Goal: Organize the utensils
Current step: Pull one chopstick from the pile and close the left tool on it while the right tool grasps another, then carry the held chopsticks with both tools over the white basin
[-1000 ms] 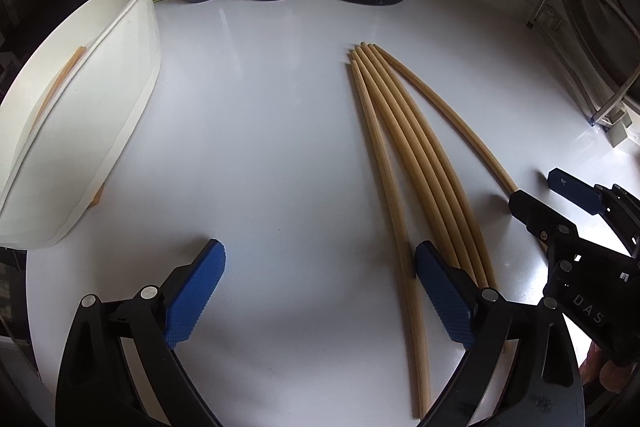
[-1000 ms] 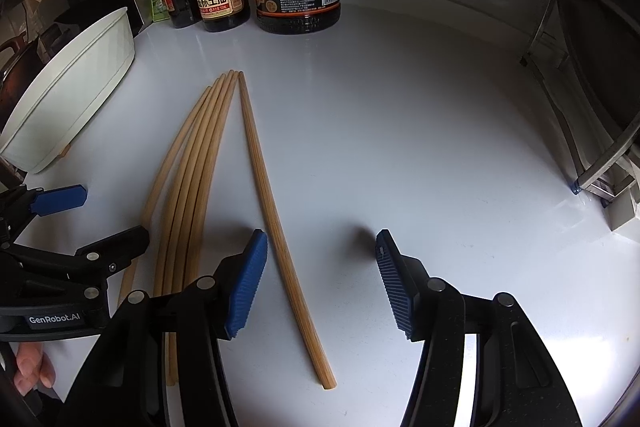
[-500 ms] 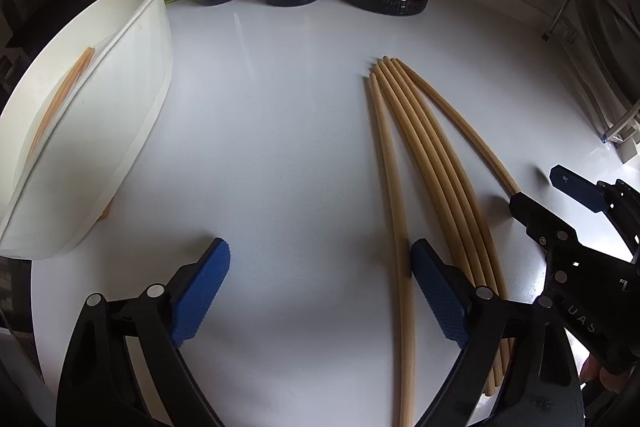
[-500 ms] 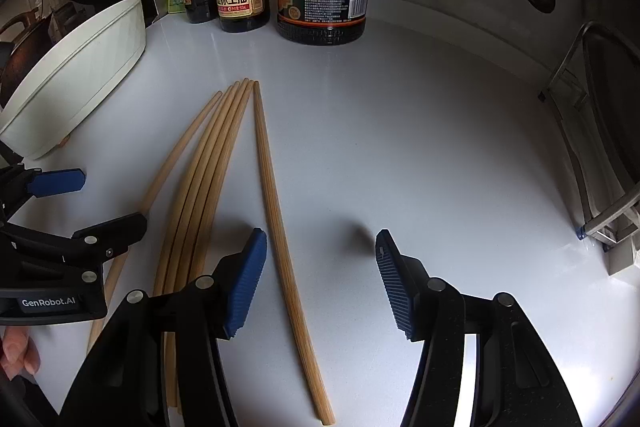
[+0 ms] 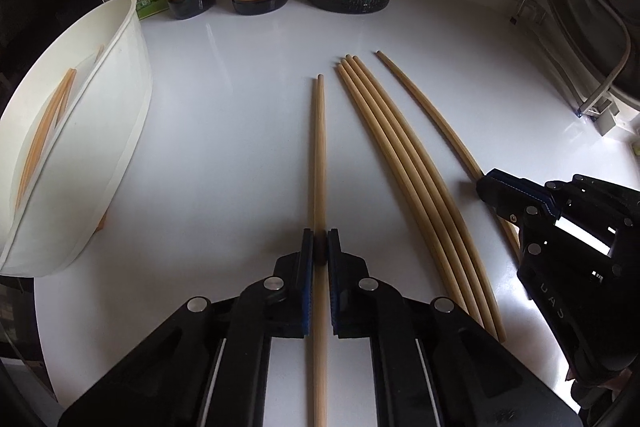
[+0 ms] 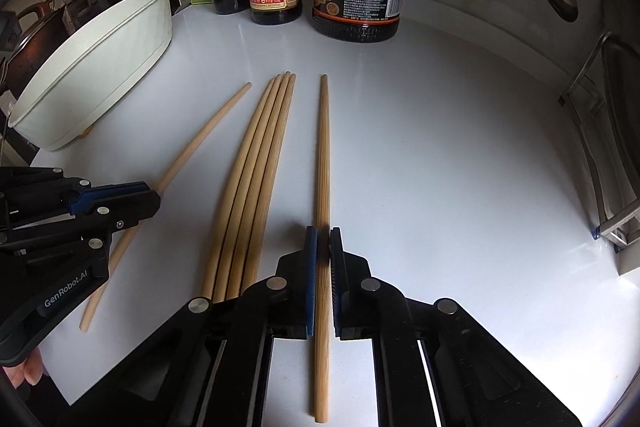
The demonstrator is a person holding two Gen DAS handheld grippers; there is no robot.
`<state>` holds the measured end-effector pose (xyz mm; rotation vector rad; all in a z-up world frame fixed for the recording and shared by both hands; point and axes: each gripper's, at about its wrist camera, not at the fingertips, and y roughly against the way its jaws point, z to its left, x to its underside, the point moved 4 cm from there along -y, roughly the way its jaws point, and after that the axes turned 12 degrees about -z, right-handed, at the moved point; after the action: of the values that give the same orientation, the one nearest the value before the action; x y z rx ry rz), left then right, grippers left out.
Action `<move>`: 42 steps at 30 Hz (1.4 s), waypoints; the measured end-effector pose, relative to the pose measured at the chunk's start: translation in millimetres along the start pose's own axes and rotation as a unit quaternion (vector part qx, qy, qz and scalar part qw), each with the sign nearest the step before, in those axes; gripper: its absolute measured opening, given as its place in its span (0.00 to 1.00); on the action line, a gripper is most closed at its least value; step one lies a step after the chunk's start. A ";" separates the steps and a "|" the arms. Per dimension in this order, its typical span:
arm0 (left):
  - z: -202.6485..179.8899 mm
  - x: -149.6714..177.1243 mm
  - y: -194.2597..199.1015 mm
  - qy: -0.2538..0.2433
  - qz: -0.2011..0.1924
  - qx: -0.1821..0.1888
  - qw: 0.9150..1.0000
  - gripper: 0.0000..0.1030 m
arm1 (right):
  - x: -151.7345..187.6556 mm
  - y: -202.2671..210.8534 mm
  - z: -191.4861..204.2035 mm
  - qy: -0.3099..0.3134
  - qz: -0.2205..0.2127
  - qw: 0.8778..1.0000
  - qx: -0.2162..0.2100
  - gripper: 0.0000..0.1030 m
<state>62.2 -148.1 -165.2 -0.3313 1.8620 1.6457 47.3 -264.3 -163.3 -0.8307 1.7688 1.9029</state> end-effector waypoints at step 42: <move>283.5 -88.6 48.8 0.046 -0.046 -0.044 0.997 0.07 | -190.5 -45.4 242.2 -0.034 -0.026 0.992 -0.117 0.06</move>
<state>183.6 114.2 -80.9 -0.5288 1.8161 1.6775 182.4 -1.2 -65.8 -0.8728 1.4885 2.1057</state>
